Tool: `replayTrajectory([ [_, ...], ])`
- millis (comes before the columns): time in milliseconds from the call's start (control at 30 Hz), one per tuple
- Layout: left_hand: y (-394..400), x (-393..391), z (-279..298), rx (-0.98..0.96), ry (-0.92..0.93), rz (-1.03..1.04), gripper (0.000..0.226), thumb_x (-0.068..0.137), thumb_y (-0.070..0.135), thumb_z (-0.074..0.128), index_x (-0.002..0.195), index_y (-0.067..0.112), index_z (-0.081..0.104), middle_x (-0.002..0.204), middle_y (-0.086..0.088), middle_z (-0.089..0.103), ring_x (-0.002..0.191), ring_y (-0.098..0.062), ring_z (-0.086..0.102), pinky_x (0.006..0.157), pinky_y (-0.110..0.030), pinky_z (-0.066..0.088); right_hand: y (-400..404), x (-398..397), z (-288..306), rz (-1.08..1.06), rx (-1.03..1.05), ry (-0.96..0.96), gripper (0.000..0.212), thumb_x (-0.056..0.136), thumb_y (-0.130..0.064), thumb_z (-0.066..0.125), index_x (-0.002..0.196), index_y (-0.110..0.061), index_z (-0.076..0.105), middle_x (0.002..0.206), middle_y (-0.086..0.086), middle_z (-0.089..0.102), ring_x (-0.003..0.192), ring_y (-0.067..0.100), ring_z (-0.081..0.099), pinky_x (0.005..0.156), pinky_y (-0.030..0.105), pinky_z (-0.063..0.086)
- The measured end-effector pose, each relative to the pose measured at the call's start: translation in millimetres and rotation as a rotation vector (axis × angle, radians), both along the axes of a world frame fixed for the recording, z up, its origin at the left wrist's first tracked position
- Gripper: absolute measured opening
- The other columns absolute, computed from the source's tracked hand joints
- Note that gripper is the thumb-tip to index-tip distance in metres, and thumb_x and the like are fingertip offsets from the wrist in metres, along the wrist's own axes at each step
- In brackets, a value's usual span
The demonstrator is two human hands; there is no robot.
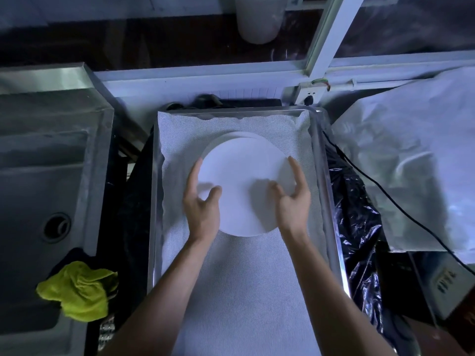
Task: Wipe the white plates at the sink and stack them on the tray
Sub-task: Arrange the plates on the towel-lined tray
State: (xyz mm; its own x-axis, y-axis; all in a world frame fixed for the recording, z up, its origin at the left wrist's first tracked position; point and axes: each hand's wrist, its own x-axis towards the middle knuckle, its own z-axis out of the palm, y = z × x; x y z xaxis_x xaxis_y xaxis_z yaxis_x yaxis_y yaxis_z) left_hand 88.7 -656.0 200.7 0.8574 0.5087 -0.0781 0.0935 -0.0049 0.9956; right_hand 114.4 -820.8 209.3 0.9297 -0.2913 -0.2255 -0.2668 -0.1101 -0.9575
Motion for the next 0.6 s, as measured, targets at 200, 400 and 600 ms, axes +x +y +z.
replayTrajectory([
  [200,-1.2,-12.9,4.0,-0.002,0.007,-0.025,0.068,0.080,0.007,0.061,0.145,0.024,0.053,0.146,0.019,0.054,0.137,0.000,0.045,0.111,-0.022,0.040,-1.9,-16.0,3.8,-0.004,-0.005,0.009,0.066,0.086,-0.009,0.066,0.143,-0.039,0.049,0.130,-0.019,0.062,0.116,-0.003,0.058,0.096,0.012,0.047],
  [400,-3.8,-30.2,8.5,0.009,0.021,-0.038,0.067,0.081,0.007,0.060,0.146,0.019,0.051,0.148,0.012,0.054,0.138,-0.004,0.046,0.113,-0.025,0.039,-4.0,-32.0,8.3,-0.002,-0.041,0.025,0.067,0.084,-0.017,0.066,0.143,-0.041,0.048,0.130,-0.006,0.065,0.116,0.011,0.062,0.100,0.032,0.052],
  [600,-12.6,-51.5,11.1,0.026,0.046,-0.024,0.067,0.080,0.008,0.061,0.146,0.019,0.052,0.147,0.011,0.055,0.136,-0.001,0.047,0.110,-0.018,0.039,-10.2,-54.2,11.0,-0.011,-0.073,0.042,0.065,0.082,-0.022,0.066,0.141,-0.044,0.049,0.120,-0.009,0.069,0.107,0.007,0.065,0.097,0.039,0.055],
])
